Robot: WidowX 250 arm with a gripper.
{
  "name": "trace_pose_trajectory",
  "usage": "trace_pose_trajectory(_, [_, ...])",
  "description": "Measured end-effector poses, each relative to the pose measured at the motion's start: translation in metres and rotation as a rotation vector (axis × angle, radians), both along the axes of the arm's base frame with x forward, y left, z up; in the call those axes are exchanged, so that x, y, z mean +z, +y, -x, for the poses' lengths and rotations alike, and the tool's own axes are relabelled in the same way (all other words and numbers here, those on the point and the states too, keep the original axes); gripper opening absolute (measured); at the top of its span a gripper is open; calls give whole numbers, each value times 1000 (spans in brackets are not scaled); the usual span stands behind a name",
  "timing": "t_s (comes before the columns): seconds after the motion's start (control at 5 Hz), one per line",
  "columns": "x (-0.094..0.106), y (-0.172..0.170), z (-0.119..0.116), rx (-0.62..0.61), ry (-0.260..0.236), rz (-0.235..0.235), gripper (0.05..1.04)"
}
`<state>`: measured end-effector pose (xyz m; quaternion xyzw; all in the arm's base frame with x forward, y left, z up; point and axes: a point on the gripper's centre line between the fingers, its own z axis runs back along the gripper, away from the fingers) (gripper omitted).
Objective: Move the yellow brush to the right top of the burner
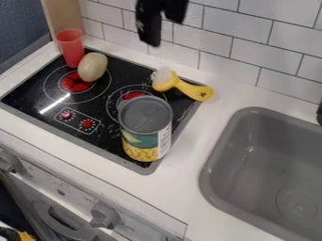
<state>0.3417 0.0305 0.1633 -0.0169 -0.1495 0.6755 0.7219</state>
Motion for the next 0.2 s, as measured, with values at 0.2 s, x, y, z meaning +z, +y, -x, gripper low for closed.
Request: trace_pose_trajectory(0.2, [3,1,0,0,-9,0,1001])
